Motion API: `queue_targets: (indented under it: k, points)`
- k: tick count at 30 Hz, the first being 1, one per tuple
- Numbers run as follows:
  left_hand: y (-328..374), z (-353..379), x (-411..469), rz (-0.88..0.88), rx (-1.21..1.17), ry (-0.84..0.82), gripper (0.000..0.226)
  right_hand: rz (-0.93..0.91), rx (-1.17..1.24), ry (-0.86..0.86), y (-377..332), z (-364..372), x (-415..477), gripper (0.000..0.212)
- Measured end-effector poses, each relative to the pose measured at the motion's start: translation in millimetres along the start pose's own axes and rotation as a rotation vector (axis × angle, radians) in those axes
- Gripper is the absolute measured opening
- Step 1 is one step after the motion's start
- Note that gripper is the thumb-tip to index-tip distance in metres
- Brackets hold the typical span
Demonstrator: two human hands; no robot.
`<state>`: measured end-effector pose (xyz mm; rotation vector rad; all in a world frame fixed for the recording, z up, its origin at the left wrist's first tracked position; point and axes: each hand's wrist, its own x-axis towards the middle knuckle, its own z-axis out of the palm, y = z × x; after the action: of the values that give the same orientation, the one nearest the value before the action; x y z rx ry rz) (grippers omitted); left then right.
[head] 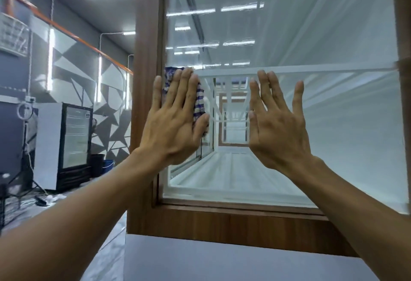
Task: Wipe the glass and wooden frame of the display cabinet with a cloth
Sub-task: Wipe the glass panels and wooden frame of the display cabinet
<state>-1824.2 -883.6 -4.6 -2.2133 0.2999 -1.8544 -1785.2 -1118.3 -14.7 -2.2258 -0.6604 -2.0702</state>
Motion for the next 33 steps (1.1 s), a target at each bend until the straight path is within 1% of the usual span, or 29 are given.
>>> queue_targets:
  k: [2, 4, 5, 8, 9, 11, 12, 15, 16, 19, 20, 23, 25, 27, 30, 31, 33]
  points:
    - [5, 2, -14, -0.108, -0.023, 0.010, 0.077, -0.003, 0.014, -0.005, 4, -2, -6, 0.062]
    - [31, 5, -24, -0.211, -0.103, 0.024, 0.077, -0.013, 0.029, -0.009, 9, -5, -11, 0.062]
    - [47, 7, -26, -0.191, -0.153, 0.032, 0.078, -0.020, 0.033, -0.008, 12, -6, -13, 0.062]
    - [88, 13, -8, 0.082, -0.204, 0.026, 0.078, -0.024, 0.016, 0.006, 28, -11, -21, 0.061]
    - [98, 14, 5, 0.111, -0.202, 0.041, 0.077, -0.003, 0.008, 0.014, 37, -14, -24, 0.061]
    - [116, 12, 31, 0.056, -0.242, 0.059, 0.077, 0.084, -0.004, 0.032, 62, -20, -28, 0.061]
    - [128, 11, 40, 0.080, -0.246, 0.049, 0.077, 0.136, -0.015, 0.037, 77, -24, -30, 0.060]
    - [168, 13, 56, 0.383, -0.138, -0.008, 0.075, 0.213, -0.081, 0.038, 114, -37, -38, 0.058]
    - [180, 12, 64, 0.401, -0.134, -0.010, 0.075, 0.223, -0.114, 0.036, 123, -42, -42, 0.058]
    - [218, 11, 89, 0.279, -0.175, -0.013, 0.075, 0.283, -0.183, 0.030, 138, -51, -63, 0.058]
    - [231, 12, 95, 0.282, -0.177, -0.012, 0.075, 0.308, -0.195, 0.030, 141, -54, -71, 0.058]
    - [265, 11, 105, 0.396, -0.162, -0.015, 0.074, 0.392, -0.204, 0.065, 147, -59, -94, 0.060]
    - [279, 11, 102, 0.448, -0.137, -0.032, 0.074, 0.413, -0.151, 0.091, 150, -60, -107, 0.061]
    - [286, 12, 92, 0.510, -0.106, -0.043, 0.074, 0.405, -0.093, 0.105, 152, -62, -119, 0.060]
    - [275, 13, 83, 0.637, -0.107, -0.049, 0.073, 0.369, -0.064, 0.076, 154, -64, -138, 0.062]
    - [270, 13, 84, 0.646, -0.113, -0.051, 0.072, 0.366, -0.053, 0.074, 154, -65, -142, 0.063]
    - [268, 11, 88, 0.578, -0.127, -0.052, 0.072, 0.382, -0.022, 0.084, 152, -66, -149, 0.064]
